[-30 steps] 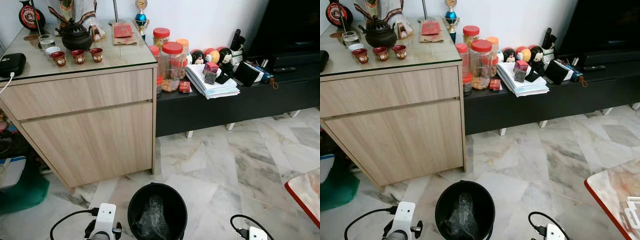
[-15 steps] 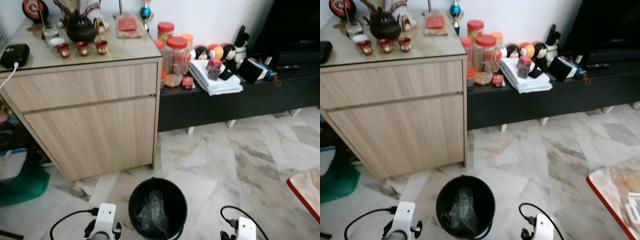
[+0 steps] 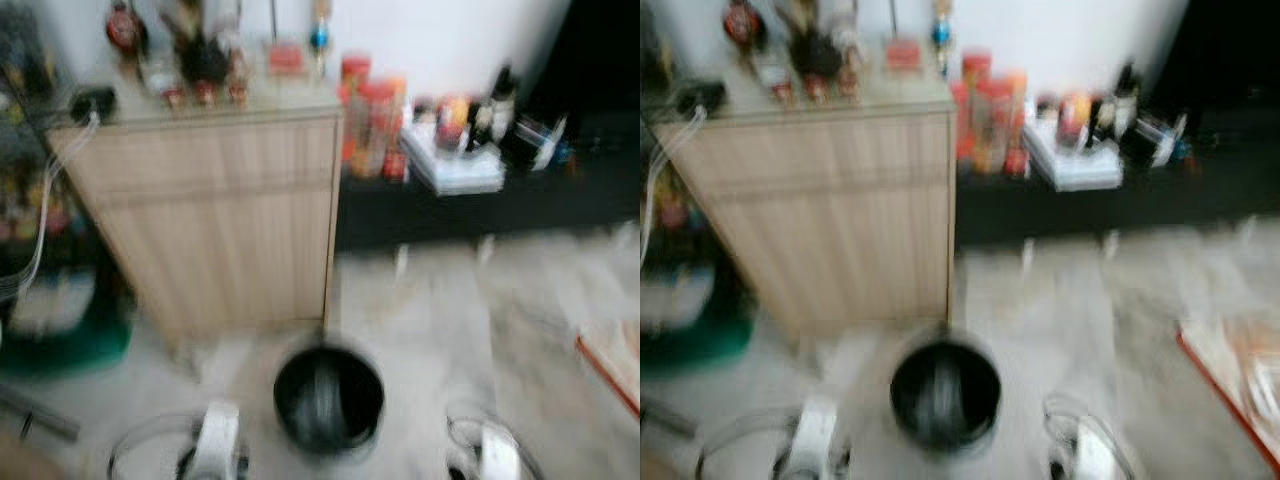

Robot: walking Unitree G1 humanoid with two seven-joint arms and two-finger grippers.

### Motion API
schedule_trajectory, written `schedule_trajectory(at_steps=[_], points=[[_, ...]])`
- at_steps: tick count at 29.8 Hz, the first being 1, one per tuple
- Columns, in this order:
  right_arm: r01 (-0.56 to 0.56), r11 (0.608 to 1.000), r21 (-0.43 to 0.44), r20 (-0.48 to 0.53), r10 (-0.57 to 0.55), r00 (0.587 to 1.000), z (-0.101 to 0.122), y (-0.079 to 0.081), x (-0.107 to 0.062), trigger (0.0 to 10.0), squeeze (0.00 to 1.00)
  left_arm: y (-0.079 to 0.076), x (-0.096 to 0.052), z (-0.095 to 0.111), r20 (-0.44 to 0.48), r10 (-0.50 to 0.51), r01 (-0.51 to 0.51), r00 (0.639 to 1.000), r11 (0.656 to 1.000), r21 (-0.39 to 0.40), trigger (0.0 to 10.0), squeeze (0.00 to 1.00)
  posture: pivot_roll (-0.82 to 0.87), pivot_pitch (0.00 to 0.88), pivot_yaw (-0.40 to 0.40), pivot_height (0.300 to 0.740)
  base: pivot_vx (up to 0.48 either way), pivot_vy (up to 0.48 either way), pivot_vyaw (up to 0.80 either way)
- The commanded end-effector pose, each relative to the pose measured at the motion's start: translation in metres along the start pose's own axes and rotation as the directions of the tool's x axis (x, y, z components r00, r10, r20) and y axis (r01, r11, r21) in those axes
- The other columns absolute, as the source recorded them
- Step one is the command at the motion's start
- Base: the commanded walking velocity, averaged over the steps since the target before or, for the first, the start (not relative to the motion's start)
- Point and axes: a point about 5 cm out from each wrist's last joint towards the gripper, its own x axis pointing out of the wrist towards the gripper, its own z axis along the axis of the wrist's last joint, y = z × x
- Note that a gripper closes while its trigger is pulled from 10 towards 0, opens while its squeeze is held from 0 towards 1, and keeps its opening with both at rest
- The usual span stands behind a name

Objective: Picking trash to rubbish bin

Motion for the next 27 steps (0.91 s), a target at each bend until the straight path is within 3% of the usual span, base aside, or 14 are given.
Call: schedule_trajectory(at_steps=[1,27], points=[[0.017,1.0,-0.006,-0.009,-0.017,1.0,-0.0025,-0.0068,-0.0018,10.0,0.0,-0.0032,0.0003,0.0019,0.004,-0.009,0.009,1.0,1.0,0.015,10.0,0.0,-0.05,0.027,-0.053,0.74,-0.251,0.0,0.0],[0.023,1.0,-0.003,-0.012,-0.024,1.0,-0.0031,-0.0092,-0.0024,10.0,0.0,-0.0059,-0.0002,0.0009,0.001,-0.019,0.019,1.0,1.0,0.021,10.0,0.0,-0.06,0.022,-0.052,0.74,-0.253,0.0,0.0]])
